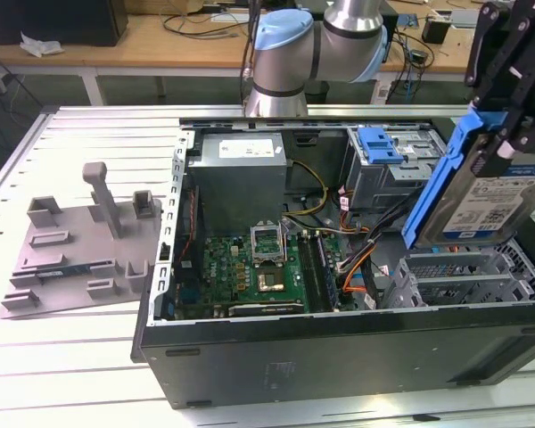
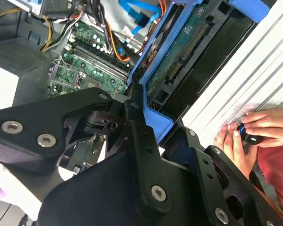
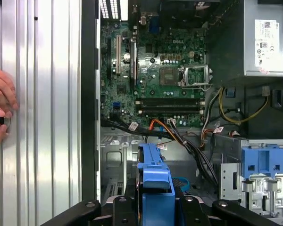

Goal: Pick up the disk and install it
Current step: 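Insert the disk into the insertion slot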

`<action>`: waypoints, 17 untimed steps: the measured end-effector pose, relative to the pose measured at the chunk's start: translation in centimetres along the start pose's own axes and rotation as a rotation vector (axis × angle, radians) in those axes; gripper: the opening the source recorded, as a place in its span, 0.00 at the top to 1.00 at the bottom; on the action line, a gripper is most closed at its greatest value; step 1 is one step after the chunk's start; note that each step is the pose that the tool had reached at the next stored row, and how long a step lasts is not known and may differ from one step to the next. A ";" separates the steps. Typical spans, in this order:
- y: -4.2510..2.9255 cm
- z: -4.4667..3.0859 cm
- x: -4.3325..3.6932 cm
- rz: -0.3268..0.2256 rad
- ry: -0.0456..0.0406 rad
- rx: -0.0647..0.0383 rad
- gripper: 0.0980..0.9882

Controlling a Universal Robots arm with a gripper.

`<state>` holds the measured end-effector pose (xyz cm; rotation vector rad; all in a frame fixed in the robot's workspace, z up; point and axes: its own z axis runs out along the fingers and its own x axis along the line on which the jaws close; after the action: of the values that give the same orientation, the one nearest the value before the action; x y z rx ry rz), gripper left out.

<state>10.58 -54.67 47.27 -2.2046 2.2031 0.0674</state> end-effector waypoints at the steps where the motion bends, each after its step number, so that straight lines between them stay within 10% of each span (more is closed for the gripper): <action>1: -0.10 0.02 0.03 0.000 0.0001 0.000 0.70; 17: -0.71 0.46 0.57 0.000 0.0027 -0.001 0.70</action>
<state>11.29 -55.22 46.77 -2.2063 2.2050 0.0655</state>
